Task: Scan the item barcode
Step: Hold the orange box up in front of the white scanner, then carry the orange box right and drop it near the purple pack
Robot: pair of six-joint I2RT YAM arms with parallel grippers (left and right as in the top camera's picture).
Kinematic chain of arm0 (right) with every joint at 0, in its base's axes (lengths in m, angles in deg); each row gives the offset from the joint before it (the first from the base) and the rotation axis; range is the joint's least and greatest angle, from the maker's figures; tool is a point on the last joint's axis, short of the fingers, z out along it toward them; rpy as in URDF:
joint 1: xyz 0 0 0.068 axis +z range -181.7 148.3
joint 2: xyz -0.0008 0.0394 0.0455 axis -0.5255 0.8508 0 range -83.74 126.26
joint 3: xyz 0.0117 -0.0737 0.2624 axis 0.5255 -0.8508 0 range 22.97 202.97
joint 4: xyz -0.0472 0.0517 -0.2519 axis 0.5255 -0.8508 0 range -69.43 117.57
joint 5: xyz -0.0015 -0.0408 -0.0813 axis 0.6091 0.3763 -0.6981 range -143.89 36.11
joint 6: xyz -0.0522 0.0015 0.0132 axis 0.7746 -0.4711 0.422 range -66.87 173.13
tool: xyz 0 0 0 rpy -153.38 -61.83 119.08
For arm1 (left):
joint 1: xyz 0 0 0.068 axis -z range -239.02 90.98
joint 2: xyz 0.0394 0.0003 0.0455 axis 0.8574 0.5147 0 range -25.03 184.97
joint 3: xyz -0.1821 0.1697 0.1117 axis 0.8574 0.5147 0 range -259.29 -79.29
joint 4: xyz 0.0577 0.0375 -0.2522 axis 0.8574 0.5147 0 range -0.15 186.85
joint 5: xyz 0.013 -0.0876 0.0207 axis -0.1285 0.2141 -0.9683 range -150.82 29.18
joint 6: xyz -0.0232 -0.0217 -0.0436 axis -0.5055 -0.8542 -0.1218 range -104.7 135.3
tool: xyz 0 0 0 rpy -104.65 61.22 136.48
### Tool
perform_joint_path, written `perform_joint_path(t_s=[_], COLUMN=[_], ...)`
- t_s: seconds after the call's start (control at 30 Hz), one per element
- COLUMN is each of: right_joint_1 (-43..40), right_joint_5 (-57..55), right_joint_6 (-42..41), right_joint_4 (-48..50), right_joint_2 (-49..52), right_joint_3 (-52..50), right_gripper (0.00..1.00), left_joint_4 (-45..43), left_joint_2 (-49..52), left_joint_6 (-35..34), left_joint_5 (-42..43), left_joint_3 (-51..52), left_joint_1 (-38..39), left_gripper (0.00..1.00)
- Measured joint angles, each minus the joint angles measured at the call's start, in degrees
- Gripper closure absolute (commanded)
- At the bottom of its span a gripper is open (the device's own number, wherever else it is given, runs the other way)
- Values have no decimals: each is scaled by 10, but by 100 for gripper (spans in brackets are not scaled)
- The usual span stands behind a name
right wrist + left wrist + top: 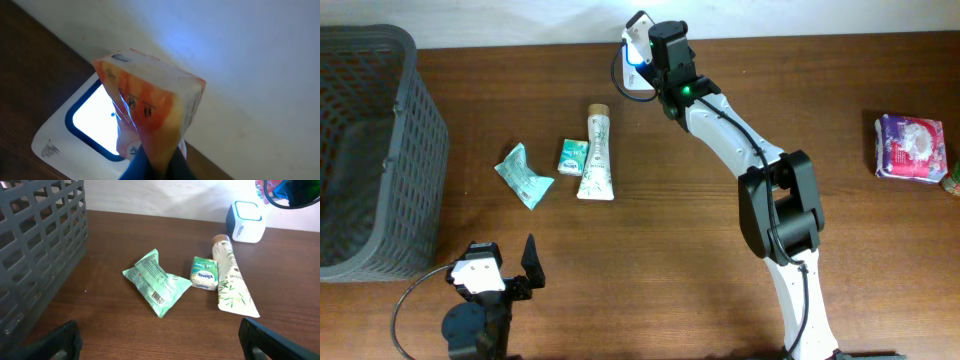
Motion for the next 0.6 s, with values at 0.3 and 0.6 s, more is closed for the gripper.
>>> perform_joint_path(t_s=[0.3,0.6], right_joint_1=[-7,-129], right_joint_5=[-88,-203], right_joint_6=[-222,-483], right_joint_4=[2,-259], right_joint_2=[0,-38], right_joint_3=[0,0], right_gripper=[96,96], left_joint_4=[0,0], left_joint_2=[0,0], left_joint_6=[0,0], left_joint_5=[0,0], left_joint_3=[0,0], left_joint_1=[0,0], left_gripper=[1,1])
